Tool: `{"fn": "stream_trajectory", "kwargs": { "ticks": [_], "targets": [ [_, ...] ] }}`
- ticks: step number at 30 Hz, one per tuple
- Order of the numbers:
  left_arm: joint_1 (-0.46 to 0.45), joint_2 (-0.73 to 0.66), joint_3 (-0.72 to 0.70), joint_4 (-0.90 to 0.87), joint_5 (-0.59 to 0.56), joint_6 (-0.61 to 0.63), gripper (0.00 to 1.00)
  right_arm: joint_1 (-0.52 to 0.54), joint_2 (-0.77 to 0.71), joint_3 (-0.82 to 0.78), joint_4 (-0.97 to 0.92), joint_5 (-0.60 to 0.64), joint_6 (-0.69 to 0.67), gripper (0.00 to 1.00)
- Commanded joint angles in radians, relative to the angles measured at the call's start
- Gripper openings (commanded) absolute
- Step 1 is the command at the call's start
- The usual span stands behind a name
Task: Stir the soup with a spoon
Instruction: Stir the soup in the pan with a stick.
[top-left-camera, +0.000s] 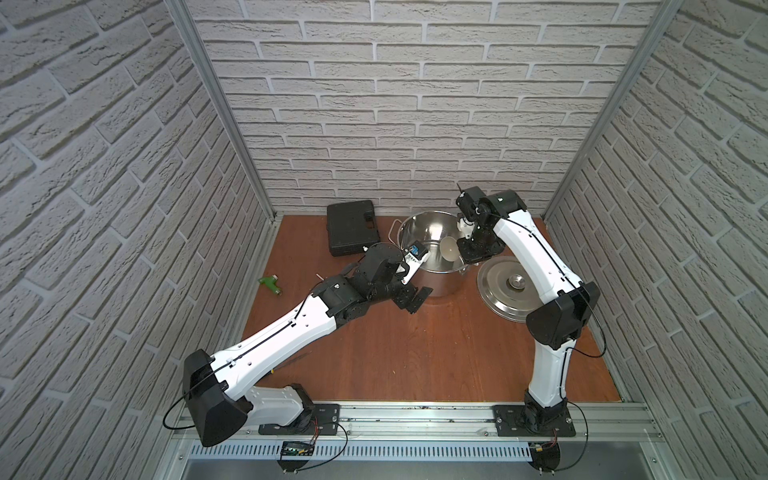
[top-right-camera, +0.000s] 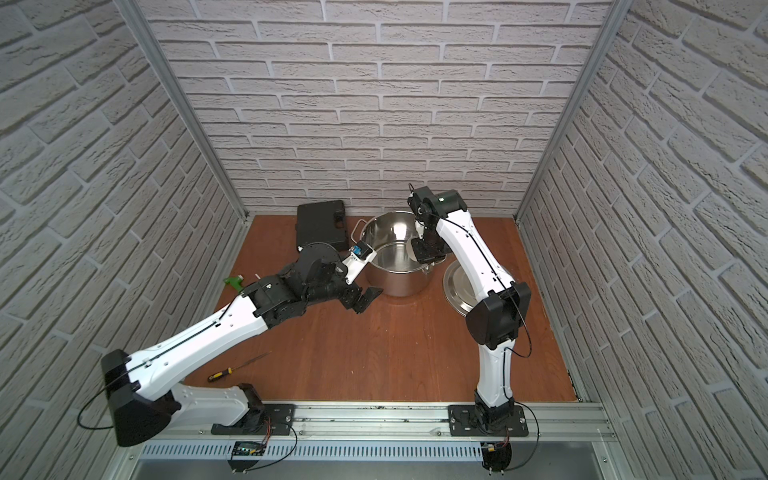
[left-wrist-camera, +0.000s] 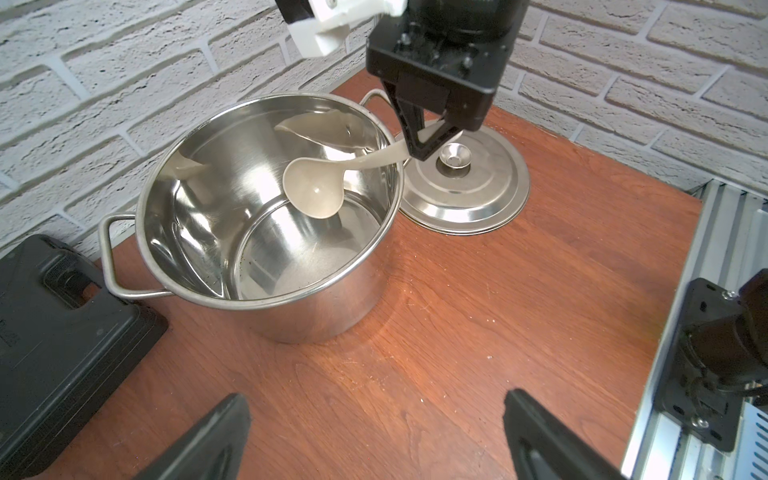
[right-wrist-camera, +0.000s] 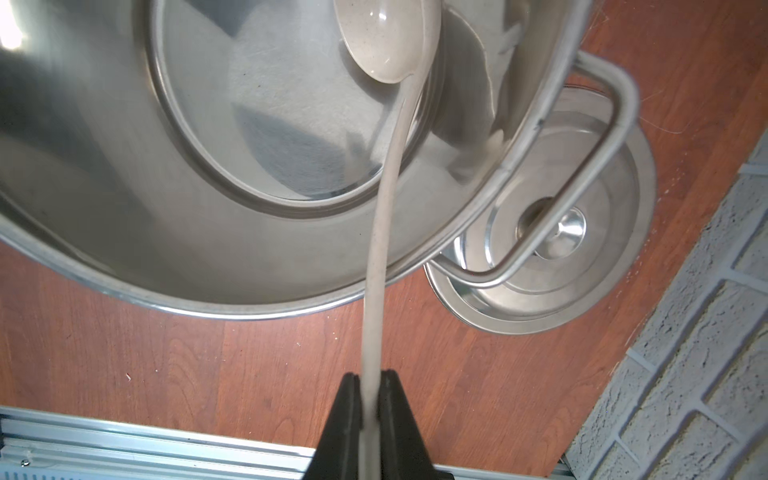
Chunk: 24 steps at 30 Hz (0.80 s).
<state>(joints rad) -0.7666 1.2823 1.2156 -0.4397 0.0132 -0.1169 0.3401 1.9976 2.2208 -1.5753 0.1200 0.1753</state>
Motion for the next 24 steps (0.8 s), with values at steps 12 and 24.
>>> {"fn": "stream_trajectory", "kwargs": {
  "ticks": [12, 24],
  "targets": [
    [0.005, 0.006, -0.007, 0.071, -0.013, -0.013, 0.98, 0.101, 0.15, 0.244, -0.024, -0.062, 0.024, 0.02],
    [0.006, 0.011, -0.009, 0.079, -0.005, -0.017, 0.98, 0.097, -0.012, 0.002, -0.005, 0.008, 0.021, 0.02]
  ]
}}
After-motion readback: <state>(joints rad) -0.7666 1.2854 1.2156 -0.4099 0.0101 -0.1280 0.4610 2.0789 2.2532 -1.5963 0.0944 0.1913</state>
